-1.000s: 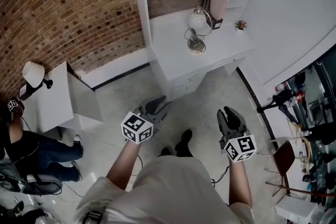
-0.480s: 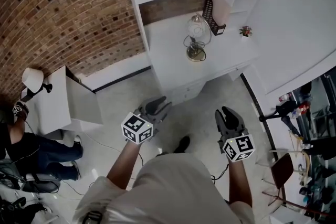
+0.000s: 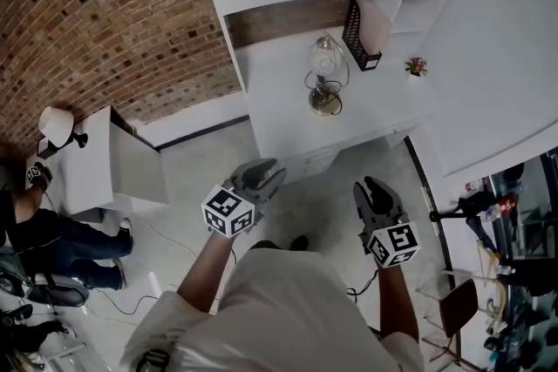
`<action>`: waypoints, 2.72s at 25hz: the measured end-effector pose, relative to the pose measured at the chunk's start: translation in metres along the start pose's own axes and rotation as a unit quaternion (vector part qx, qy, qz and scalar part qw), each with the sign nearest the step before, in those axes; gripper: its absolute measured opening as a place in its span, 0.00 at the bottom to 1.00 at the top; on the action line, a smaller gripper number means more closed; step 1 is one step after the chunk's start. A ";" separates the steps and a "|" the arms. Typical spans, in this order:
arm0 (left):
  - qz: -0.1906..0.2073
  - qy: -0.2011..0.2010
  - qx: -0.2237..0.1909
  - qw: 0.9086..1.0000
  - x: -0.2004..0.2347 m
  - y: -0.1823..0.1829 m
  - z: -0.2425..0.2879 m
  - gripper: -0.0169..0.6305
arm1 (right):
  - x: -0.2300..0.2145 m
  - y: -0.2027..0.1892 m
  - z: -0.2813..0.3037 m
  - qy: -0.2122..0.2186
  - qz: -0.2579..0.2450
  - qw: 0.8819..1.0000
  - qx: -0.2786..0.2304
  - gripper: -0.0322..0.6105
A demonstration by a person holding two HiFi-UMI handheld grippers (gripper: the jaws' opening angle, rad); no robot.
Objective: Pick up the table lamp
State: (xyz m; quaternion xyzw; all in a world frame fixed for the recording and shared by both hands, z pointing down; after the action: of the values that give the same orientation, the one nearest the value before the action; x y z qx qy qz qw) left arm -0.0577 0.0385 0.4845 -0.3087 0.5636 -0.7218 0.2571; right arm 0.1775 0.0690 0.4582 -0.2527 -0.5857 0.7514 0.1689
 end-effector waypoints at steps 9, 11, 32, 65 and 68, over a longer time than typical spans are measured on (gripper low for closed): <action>-0.007 0.008 0.005 1.000 0.013 0.005 0.035 0.24 | -0.034 0.009 0.022 0.012 0.000 1.000 0.005 0.23; -0.009 0.007 0.009 1.000 0.018 0.004 0.043 0.24 | -0.041 0.008 0.029 0.010 0.003 1.000 0.009 0.23; -0.020 -0.043 0.019 0.999 0.154 0.024 0.154 0.24 | -0.117 0.032 0.168 -0.038 0.021 0.999 0.029 0.23; -0.069 0.027 0.031 0.997 0.222 0.009 0.261 0.24 | -0.231 0.043 0.301 0.027 -0.005 0.996 0.089 0.24; -0.078 0.043 0.031 0.996 0.222 0.001 0.274 0.24 | -0.245 0.040 0.314 0.053 -0.008 0.993 0.104 0.25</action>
State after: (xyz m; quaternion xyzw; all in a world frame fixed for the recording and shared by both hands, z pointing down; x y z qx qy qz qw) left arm -0.0068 -0.3008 0.5661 -0.3126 0.5258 -0.7691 0.1851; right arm 0.1973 -0.3258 0.5221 -0.2682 -0.4968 0.7924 0.2311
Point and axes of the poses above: the fingertips, and each gripper's own axes: z forward along the fingers, x to its left, y out of its top, the point moved 4 cm from there along -z, backward along the fingers, and after that the axes turned 5 degrees about z, right-handed, at the moved point
